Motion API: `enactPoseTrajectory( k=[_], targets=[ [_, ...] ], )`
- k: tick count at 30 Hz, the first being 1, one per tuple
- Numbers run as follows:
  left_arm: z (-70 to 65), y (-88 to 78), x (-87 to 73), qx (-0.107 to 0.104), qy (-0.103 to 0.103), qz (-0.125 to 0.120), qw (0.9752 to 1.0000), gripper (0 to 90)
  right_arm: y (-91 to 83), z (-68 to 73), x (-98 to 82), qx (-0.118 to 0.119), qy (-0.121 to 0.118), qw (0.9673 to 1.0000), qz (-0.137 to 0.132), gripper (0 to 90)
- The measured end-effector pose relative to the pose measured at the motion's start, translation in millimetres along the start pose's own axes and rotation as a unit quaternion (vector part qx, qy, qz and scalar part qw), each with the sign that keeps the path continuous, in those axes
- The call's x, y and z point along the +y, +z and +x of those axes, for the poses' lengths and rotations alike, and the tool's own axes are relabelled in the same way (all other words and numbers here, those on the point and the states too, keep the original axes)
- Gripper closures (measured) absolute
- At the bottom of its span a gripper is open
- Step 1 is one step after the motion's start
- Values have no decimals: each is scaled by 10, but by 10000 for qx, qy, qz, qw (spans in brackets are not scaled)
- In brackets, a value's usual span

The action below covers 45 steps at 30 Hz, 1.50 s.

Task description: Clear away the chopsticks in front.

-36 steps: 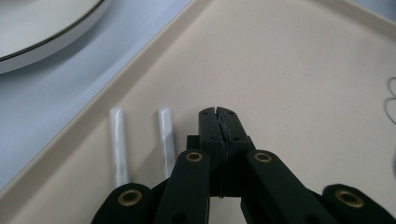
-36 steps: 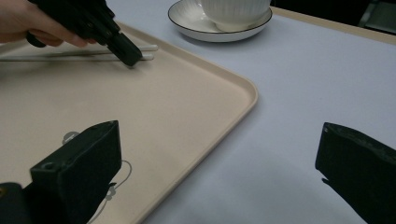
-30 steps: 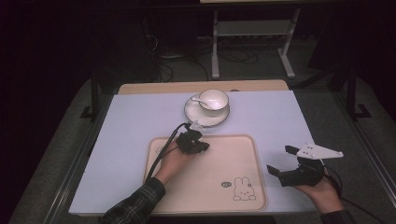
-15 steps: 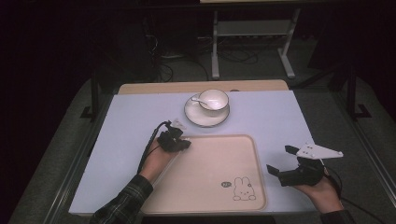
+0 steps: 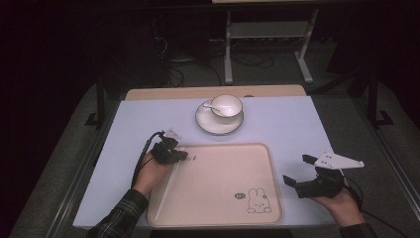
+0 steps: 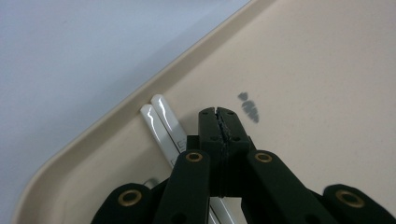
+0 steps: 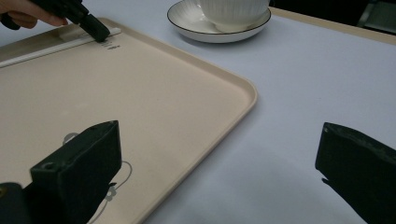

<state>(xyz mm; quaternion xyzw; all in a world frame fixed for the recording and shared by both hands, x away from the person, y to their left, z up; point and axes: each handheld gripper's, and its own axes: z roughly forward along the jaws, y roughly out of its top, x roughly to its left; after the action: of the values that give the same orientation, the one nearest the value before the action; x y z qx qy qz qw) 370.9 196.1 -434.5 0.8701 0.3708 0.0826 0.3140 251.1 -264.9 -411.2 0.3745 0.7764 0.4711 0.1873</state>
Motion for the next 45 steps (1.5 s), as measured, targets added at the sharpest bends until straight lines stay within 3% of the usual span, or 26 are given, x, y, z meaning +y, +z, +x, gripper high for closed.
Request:
enactPoseTrajectory(
  k=[8,13,18,21,32,40,45],
  targets=[
    [80,-78,-89,54,-133,-24,9999,891,-2,-7,-3,-4,-4,10000,-2,0],
    [75,-82,-89,57,-110,-28,9999,877,0,-3,-2,-1,-12,10000,0,0],
    [71,-247,-99,-74,-110,-346,9993,772,-8,-3,-3,-7,13,10000,-9,0],
    [57,-420,-158,-117,-80,-525,9985,649,-11,-10,-9,-4,19,10000,-13,0],
    [1,-950,-638,35,-188,-1125,9935,327,-6,-7,-10,-4,14,10000,-4,0],
    [-24,-1098,-920,130,-42,-1382,9903,142,-9,-14,-22,-2,33,10000,-19,0],
    [4,-1107,-1045,224,-110,-1328,9908,129,-4,-20,-29,-11,30,10000,-6,0]
  ],
)
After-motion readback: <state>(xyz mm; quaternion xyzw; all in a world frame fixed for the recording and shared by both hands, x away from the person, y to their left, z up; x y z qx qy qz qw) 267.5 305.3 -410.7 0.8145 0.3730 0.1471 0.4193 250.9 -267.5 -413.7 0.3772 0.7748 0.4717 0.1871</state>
